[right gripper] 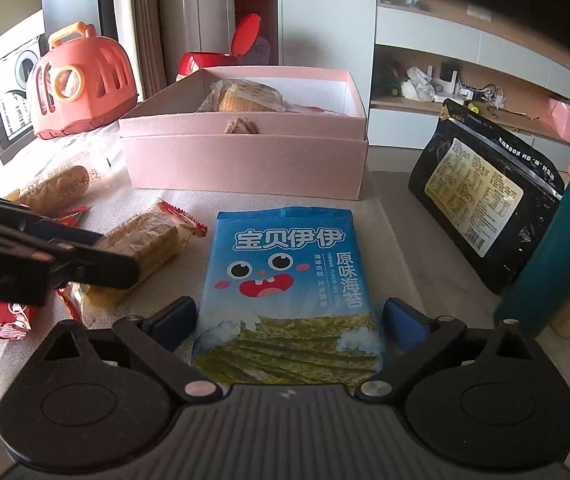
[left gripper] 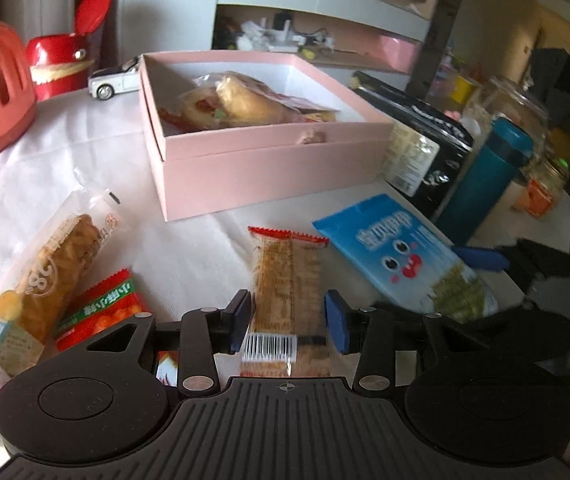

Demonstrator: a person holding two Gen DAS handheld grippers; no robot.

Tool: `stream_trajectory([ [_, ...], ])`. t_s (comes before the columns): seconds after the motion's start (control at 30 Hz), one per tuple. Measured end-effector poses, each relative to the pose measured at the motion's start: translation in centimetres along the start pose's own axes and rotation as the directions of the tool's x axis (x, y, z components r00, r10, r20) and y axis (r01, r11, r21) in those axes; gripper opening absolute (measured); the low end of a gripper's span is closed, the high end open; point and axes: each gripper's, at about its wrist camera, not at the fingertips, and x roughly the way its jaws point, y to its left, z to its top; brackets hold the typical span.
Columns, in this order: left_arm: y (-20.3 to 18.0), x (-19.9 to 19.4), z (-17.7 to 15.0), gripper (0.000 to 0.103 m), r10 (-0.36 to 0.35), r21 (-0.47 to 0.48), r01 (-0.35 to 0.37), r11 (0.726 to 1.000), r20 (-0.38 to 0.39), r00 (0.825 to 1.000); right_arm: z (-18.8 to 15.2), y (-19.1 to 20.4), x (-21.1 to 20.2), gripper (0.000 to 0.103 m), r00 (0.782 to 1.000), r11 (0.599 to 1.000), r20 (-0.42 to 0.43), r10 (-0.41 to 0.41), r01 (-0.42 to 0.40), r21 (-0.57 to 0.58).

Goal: Organize snacks
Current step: 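Grasp the tan biscuit pack with the left gripper, then carry the seaweed pack and biscuit pack into the pink box and open both grippers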

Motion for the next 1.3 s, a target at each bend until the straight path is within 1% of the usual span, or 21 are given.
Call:
stream_trajectory([
  [0.2, 0.4, 0.7, 0.6, 0.045, 0.008, -0.011, -0.008, 1.0, 0.012, 1.0, 0.0, 0.1, 0.1, 0.102, 1.0, 1.0, -0.003, -0.006, 0.006, 0.005],
  [0.37, 0.4, 0.0, 0.4, 0.044, 0.041, -0.003, -0.041, 0.999, 0.0, 0.999, 0.0, 0.1, 0.1, 0.103, 1.0, 1.0, -0.004, -0.007, 0.007, 0.005],
  [0.5, 0.7, -1.1, -0.4, 0.043, 0.055, -0.013, -0.055, 0.998, -0.011, 0.998, 0.0, 0.1, 0.1, 0.103, 1.0, 1.0, -0.004, -0.006, 0.006, 0.005],
  [0.63, 0.6, -2.2, -1.7, 0.043, 0.053, -0.032, -0.054, 0.998, -0.017, 0.998, 0.0, 0.1, 0.1, 0.103, 1.0, 1.0, -0.004, -0.006, 0.006, 0.005],
  [0.77, 0.4, -2.3, -2.1, 0.044, 0.057, -0.03, -0.057, 0.998, -0.016, 0.998, 0.0, 0.1, 0.1, 0.103, 1.0, 1.0, -0.005, -0.004, 0.004, 0.003],
  [1.0, 0.2, -2.3, -2.2, 0.044, 0.063, -0.031, -0.063, 0.998, -0.014, 0.998, 0.2, -0.3, 0.1, 0.103, 0.999, 1.0, -0.031, 0.026, -0.026, -0.011],
  [1.1, 0.2, -2.4, -2.1, 0.044, 0.066, -0.029, -0.066, 0.997, -0.015, 0.998, 0.7, -0.4, 0.2, 0.103, 0.997, 0.999, -0.061, 0.036, -0.038, -0.033],
  [1.17, 0.2, -2.3, -2.1, 0.044, 0.067, -0.029, -0.067, 0.997, -0.016, 0.998, 1.4, -0.5, 0.4, 0.103, 0.993, 0.997, -0.099, 0.061, -0.066, -0.049],
  [1.2, 0.2, -2.3, -2.1, 0.044, 0.066, -0.03, -0.066, 0.997, -0.016, 0.998, 1.8, -0.8, 0.5, 0.103, 0.991, 0.996, -0.11, 0.076, -0.08, -0.037],
  [1.3, 0.2, -2.3, -2.1, 0.044, 0.066, -0.03, -0.067, 0.997, -0.016, 0.998, 2.7, -1.6, 0.7, 0.103, 0.988, 0.994, -0.107, 0.108, -0.106, 0.019],
])
